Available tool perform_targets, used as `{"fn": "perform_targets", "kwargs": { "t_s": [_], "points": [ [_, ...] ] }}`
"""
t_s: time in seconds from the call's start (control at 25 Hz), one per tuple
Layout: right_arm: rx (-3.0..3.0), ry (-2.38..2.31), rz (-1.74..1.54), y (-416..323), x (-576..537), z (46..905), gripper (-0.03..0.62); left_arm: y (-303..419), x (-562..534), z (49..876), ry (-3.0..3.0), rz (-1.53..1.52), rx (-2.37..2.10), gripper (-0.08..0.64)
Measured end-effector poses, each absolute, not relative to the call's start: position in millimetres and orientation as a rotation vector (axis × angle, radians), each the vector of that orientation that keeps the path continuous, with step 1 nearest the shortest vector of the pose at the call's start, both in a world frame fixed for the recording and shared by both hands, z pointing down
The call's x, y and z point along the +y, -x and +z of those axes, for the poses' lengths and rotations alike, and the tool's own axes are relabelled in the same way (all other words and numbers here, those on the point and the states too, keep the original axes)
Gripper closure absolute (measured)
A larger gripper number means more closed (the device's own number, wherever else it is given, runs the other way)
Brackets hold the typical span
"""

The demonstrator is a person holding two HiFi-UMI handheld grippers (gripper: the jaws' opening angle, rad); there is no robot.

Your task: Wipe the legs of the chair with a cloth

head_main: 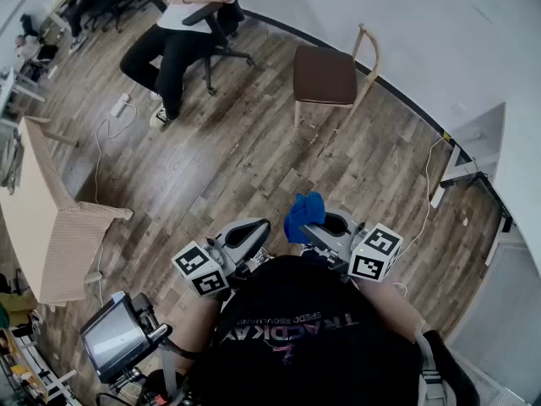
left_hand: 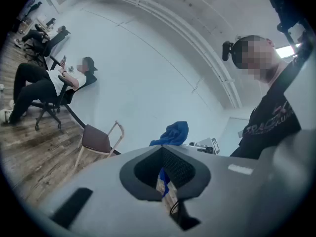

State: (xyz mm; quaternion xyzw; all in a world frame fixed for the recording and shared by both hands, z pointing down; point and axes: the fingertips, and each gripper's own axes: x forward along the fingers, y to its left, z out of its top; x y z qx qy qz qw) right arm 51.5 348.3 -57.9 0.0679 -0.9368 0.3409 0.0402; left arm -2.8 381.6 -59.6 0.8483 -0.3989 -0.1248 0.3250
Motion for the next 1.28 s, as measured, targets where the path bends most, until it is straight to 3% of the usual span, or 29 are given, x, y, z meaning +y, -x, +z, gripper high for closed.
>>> {"fn": "perform_targets", "kwargs": {
  "t_s": [1.28],
  "points": [
    [-2.943, -0.090, 1.087, -102.0, 311.2, -71.0, 0.499, -38.1, 352.5, -66.5, -2.212, -0.317, -1.137, 0.561]
  ]
}}
